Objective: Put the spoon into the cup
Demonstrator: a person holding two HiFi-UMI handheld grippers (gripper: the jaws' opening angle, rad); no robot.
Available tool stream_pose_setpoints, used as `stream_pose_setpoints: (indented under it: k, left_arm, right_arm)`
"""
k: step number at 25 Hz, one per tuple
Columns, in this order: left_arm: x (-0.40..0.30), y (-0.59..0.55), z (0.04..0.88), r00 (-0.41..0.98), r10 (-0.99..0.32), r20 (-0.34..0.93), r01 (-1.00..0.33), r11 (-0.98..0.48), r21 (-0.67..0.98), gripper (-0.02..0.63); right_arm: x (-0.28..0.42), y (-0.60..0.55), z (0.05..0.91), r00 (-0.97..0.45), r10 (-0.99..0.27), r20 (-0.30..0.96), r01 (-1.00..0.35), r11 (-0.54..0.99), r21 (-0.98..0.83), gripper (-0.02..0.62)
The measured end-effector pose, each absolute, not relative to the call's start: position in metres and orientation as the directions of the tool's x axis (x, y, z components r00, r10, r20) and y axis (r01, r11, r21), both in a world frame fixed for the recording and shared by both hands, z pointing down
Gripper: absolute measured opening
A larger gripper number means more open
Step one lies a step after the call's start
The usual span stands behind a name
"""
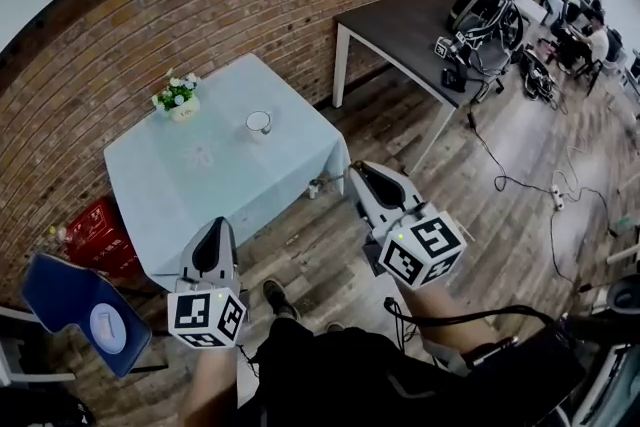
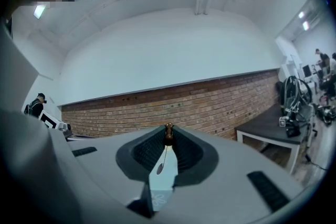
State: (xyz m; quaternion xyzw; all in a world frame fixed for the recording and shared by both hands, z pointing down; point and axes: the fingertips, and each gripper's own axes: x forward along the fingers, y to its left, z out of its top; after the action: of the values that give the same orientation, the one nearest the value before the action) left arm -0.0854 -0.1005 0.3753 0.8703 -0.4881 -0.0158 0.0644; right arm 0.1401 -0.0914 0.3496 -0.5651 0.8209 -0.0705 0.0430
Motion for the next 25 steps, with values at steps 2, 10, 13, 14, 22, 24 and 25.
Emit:
stream_pose_setpoints:
  k: [2, 10, 13, 14, 22, 24, 25]
  left_arm:
    - [-0.090, -0.124, 0.375, 0.532, -0.846, 0.031, -0.842, -0.525, 0.124, 0.009]
    - [-0.102, -0.208, 0.375, 0.569, -0.821, 0.037, -0.818, -0.561, 0.131, 0.009]
    - [-0.104, -0.232, 0.376, 0.594, -0.804, 0.041, -0.799, -0.583, 0.148, 0.009]
    - [-0.105, -0.240, 0.377, 0.602, -0.797, 0.044, -0.793, -0.590, 0.152, 0.009]
    - [-0.124, -0.294, 0.375, 0.636, -0.771, 0.033, -0.765, -0.624, 0.158, 0.009]
    - [-0.128, -0.305, 0.382, 0.641, -0.767, 0.040, -0.762, -0.628, 0.158, 0.009]
    - [-0.129, -0.310, 0.385, 0.643, -0.765, 0.042, -0.760, -0.630, 0.161, 0.009]
  right_arm:
    - [0.135, -0.112, 0.347, -0.350, -0.937, 0.008, -0.926, 0.345, -0.156, 0.054]
    - [0.125, -0.186, 0.350, -0.298, -0.953, 0.047, -0.944, 0.288, -0.159, 0.054]
    - [0.119, -0.210, 0.351, -0.281, -0.959, 0.044, -0.947, 0.270, -0.172, 0.054]
    - [0.116, -0.217, 0.351, -0.277, -0.960, 0.046, -0.948, 0.265, -0.175, 0.054]
    - [0.103, -0.275, 0.354, -0.228, -0.972, 0.049, -0.960, 0.216, -0.177, 0.054]
    - [0.101, -0.292, 0.360, -0.217, -0.975, 0.049, -0.962, 0.204, -0.182, 0.054]
    - [0.101, -0.301, 0.364, -0.212, -0.976, 0.056, -0.963, 0.198, -0.184, 0.054]
